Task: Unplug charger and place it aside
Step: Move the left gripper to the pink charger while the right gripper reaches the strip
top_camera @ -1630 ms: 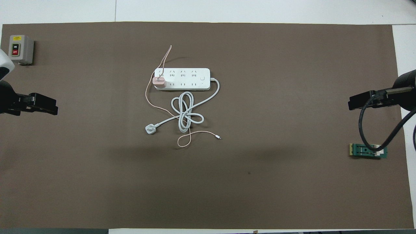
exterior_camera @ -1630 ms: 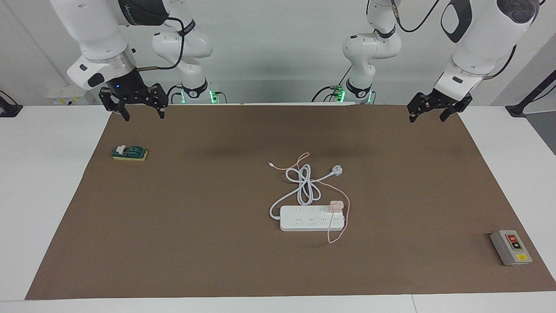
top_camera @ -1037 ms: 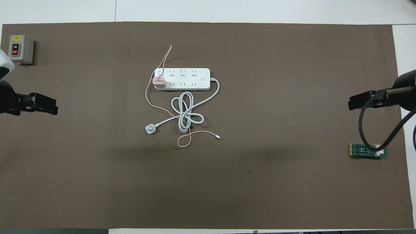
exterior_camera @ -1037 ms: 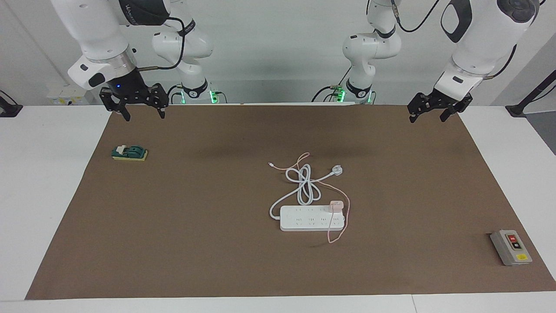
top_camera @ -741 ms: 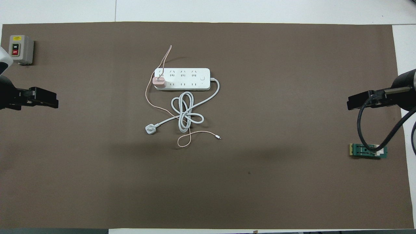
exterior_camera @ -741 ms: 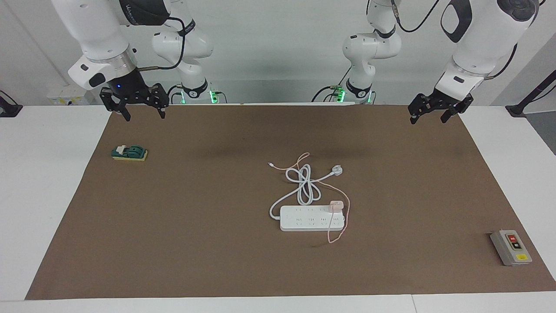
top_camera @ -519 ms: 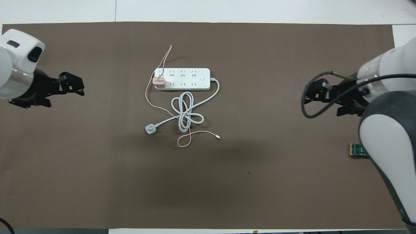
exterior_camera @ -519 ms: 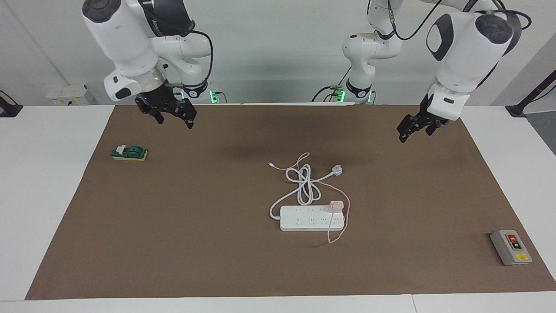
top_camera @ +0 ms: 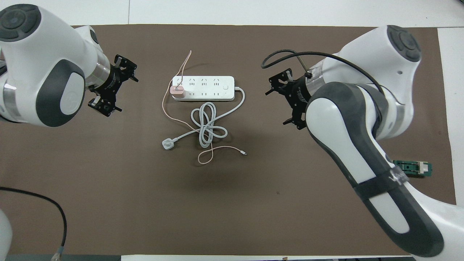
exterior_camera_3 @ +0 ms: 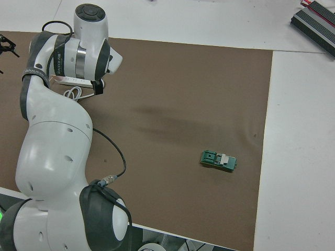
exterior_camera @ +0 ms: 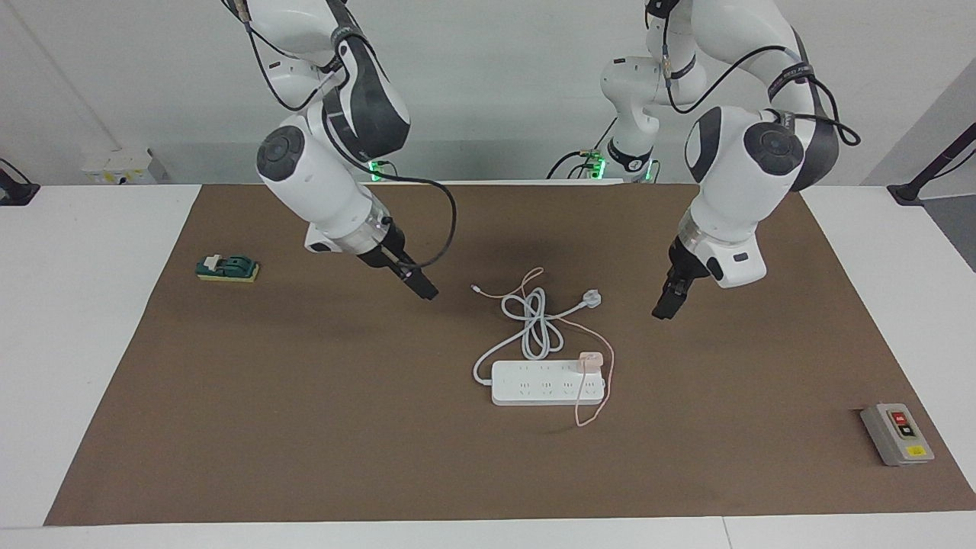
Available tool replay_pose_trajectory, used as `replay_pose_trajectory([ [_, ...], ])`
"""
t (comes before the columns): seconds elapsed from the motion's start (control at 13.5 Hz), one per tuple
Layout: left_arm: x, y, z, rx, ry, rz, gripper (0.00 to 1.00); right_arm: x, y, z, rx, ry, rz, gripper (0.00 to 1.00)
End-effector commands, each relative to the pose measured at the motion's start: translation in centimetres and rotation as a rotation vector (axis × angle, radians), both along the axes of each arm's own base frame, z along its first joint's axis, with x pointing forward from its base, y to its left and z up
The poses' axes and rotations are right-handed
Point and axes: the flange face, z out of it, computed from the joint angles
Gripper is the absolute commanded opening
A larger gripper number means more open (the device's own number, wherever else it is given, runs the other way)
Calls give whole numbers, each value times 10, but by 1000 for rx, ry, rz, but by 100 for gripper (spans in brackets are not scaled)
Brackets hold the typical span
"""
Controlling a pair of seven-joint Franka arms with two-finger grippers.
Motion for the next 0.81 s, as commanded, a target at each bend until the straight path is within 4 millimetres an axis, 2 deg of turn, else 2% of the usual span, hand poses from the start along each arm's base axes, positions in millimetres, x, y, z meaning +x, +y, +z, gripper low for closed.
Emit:
replay_pose_trajectory([
  [0.0,38,-36,-35,22,23,187,100,46,25,-34,85,104,-181,100],
  [0.07,50,-42,-45,17,18,255,100,53,38,-50,120,141,-224,100],
  [0.22,56,-44,-54,19,7,290,100,61,56,-79,169,181,-263,100],
  [0.3,58,-58,-70,19,-1,283,100,64,64,-89,184,187,-272,100],
  [0.37,59,-66,-79,16,-18,281,100,71,66,-96,218,198,-301,100],
  [0.52,58,-73,-80,17,-31,272,100,92,78,-121,285,236,-353,100],
  [0.59,52,-84,-87,20,-33,256,100,95,90,-130,291,240,-350,100],
  [0.74,49,-85,-94,40,-59,256,100,101,96,-149,293,249,-351,100],
])
